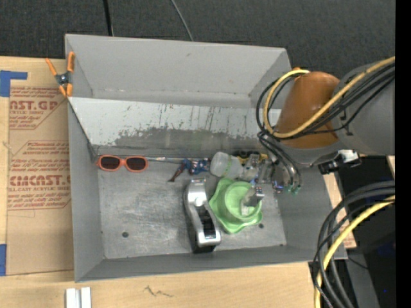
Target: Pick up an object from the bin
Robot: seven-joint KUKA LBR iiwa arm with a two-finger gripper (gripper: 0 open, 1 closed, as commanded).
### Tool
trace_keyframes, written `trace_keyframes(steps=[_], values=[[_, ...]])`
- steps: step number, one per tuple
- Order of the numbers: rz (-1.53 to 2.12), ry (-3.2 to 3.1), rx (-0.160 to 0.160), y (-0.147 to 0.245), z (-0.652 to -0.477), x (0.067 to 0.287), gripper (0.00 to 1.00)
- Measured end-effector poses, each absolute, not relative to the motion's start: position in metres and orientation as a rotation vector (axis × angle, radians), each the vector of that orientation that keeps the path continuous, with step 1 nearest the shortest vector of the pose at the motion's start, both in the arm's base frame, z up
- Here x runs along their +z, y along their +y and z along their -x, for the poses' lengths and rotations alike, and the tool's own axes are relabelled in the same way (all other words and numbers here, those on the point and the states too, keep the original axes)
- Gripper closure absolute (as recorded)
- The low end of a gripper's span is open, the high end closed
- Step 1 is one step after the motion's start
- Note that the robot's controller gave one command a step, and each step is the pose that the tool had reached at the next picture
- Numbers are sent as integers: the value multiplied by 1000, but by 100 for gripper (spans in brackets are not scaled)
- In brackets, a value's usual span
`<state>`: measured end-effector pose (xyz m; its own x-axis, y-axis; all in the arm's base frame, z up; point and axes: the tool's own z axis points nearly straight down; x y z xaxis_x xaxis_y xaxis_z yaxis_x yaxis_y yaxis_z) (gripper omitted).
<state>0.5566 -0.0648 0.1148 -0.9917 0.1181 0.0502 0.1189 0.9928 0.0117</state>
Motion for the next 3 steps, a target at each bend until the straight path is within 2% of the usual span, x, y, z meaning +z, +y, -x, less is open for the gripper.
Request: trace_keyframes(steps=[3], values=[[198, -3086, -21, -65, -557, 115, 100]])
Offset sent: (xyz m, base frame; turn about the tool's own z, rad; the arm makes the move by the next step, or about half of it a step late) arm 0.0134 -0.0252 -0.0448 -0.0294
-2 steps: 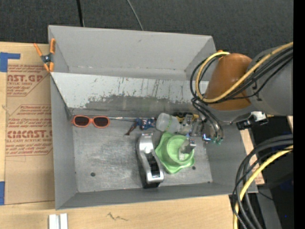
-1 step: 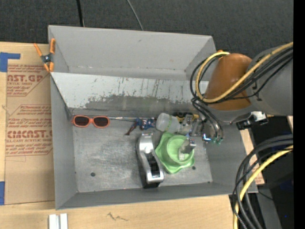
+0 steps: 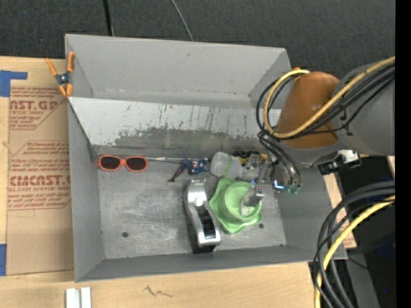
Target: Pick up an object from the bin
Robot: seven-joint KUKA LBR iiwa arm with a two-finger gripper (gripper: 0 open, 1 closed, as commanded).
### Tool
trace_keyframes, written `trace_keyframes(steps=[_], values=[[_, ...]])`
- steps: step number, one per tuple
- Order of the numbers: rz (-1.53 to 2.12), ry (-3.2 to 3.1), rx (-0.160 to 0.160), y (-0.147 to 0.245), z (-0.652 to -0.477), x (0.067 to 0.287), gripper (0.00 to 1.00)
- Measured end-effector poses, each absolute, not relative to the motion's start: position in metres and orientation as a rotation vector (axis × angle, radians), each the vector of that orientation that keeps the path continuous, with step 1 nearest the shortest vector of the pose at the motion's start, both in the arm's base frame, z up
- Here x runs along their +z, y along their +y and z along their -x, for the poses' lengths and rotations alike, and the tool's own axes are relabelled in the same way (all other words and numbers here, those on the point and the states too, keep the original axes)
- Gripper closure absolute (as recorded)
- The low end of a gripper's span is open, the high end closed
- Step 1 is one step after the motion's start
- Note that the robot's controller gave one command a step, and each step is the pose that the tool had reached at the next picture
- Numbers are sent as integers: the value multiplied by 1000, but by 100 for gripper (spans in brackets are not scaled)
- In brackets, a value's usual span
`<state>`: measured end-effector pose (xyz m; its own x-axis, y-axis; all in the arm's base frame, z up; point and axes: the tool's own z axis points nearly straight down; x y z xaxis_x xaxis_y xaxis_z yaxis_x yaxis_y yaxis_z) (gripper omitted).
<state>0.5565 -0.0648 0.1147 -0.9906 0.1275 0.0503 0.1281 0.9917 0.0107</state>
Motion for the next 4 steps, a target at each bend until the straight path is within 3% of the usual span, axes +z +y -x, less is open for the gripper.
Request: trace_keyframes(steps=[4], values=[[199, -3086, -21, -65, -557, 115, 100]])
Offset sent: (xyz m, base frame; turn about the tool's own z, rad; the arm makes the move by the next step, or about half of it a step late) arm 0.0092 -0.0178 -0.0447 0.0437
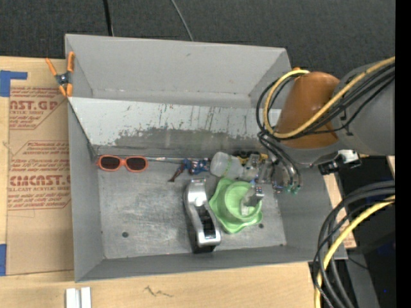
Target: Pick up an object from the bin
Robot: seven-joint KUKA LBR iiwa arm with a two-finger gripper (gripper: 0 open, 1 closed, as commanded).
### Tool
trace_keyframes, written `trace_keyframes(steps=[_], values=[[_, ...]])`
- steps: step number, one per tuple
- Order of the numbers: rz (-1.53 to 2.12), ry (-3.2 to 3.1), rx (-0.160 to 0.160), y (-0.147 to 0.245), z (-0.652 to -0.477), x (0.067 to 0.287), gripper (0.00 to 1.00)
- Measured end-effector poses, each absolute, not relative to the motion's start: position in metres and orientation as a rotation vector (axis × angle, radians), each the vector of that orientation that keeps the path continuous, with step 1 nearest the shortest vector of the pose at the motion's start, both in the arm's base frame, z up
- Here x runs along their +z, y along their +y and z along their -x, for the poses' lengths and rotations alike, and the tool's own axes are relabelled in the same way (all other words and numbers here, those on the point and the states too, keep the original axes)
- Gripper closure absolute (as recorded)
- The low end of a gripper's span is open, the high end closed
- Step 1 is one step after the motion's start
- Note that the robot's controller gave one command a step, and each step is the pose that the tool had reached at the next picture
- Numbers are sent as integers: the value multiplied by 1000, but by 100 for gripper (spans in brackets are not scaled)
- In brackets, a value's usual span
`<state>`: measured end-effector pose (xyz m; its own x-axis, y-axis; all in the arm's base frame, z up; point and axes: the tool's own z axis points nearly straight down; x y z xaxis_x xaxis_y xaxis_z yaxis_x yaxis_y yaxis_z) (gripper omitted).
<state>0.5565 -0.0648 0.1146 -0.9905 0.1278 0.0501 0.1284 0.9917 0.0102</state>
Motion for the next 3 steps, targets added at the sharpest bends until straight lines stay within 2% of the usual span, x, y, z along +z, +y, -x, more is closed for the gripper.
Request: trace_keyframes(steps=[3], values=[[198, -3086, -20, -65, -557, 115, 100]])
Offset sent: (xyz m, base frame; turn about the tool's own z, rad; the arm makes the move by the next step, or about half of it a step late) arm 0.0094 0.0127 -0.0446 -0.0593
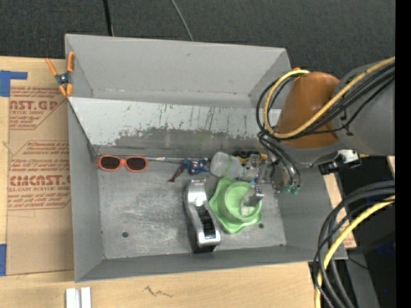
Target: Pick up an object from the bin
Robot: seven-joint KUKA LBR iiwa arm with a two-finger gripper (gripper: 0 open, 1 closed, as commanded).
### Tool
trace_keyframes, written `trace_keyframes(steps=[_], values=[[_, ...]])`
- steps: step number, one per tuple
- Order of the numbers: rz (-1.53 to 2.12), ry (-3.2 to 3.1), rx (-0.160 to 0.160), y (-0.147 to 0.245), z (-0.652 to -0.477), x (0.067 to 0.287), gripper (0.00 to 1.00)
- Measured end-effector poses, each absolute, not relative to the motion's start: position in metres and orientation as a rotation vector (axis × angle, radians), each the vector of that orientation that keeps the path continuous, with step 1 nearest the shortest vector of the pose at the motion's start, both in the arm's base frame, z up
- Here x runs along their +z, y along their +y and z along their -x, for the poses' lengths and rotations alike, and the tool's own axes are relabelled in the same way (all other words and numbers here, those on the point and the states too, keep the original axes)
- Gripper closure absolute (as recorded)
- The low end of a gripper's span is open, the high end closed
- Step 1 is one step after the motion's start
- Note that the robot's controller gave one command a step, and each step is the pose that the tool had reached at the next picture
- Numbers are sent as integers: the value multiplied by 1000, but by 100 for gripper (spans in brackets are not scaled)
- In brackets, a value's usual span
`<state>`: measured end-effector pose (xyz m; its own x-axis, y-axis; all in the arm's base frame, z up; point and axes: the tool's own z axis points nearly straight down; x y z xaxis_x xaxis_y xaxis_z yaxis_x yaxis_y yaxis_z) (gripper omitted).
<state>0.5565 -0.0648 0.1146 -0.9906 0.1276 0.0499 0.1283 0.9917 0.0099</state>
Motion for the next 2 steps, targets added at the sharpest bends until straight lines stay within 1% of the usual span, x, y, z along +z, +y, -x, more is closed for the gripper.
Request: trace_keyframes(steps=[2], values=[[199, -3086, -20, -65, -557, 115, 100]])
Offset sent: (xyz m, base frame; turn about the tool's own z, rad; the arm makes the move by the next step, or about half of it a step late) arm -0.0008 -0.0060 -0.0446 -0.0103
